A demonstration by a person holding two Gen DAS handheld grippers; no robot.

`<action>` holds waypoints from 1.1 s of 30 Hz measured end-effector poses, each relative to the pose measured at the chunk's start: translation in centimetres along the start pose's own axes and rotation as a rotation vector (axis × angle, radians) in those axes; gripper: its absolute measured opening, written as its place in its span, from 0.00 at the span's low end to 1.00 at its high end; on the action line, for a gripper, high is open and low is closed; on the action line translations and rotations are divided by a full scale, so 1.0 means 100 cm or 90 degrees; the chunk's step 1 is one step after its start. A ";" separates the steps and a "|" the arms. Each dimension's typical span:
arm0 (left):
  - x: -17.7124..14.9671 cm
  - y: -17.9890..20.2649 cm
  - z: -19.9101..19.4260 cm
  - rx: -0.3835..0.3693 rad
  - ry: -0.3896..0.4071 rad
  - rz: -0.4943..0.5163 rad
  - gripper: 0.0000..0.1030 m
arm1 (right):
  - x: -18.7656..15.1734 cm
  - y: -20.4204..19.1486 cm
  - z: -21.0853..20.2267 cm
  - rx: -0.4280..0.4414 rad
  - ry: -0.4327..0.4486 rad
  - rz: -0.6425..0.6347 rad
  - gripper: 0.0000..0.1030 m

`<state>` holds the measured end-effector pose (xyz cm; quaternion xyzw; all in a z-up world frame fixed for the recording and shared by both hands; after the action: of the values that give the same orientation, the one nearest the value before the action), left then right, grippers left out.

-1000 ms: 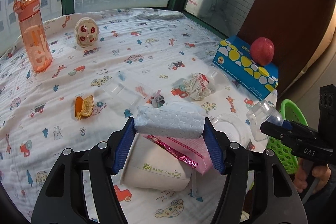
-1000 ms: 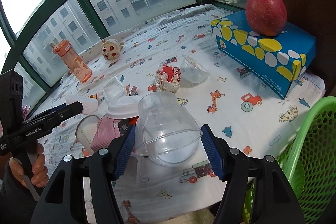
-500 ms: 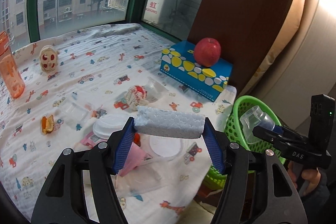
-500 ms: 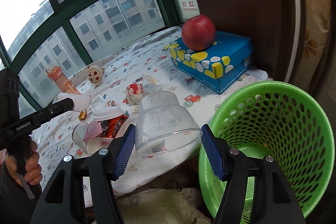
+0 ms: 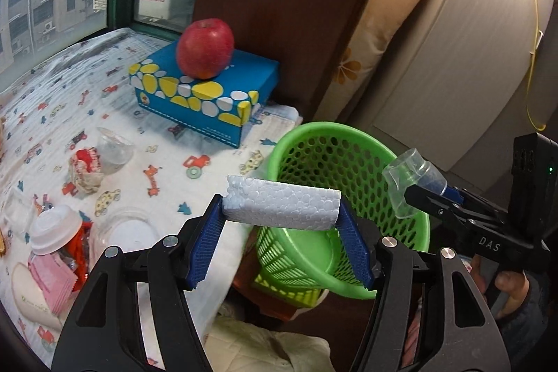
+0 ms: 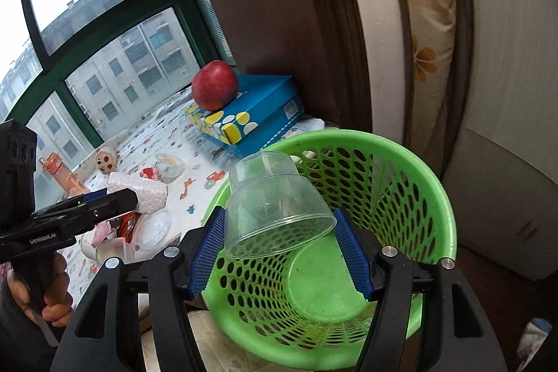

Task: Collect trash
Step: 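Carry both items over the green basket and open both tools to drop them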

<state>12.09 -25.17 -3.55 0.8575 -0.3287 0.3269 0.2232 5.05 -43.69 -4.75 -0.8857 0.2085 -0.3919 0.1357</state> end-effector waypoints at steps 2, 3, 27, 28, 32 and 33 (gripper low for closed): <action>0.002 0.014 0.011 -0.010 -0.012 0.011 0.61 | 0.000 0.012 -0.003 -0.007 0.003 0.013 0.60; 0.002 0.018 0.017 -0.015 -0.019 0.013 0.61 | 0.000 0.017 -0.004 -0.010 0.004 0.018 0.60; -0.026 -0.027 -0.018 0.050 -0.023 -0.056 0.80 | -0.018 0.032 0.020 -0.038 -0.041 0.041 0.60; -0.029 -0.033 -0.023 0.062 -0.021 -0.062 0.80 | -0.020 0.032 0.025 -0.041 -0.050 0.043 0.60; -0.042 -0.060 -0.042 0.102 -0.013 -0.092 0.81 | -0.023 0.030 0.041 -0.052 -0.070 0.037 0.60; -0.046 -0.067 -0.048 0.112 -0.009 -0.102 0.81 | -0.024 0.030 0.045 -0.050 -0.075 0.039 0.60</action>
<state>12.25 -15.86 -4.63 0.8995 -0.2310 0.3296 0.1702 6.22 -44.84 -10.46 -0.9051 0.2421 -0.3263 0.1251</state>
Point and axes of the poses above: each gripper's, at about its wrist camera, not at the fingertips, and z roughly the way its jaws point, y to its right, x to its top, the point moved 5 cm from there along z, roughly the way its jaws point, and after that the axes turned 10 degrees about z, right-handed, at the moved point
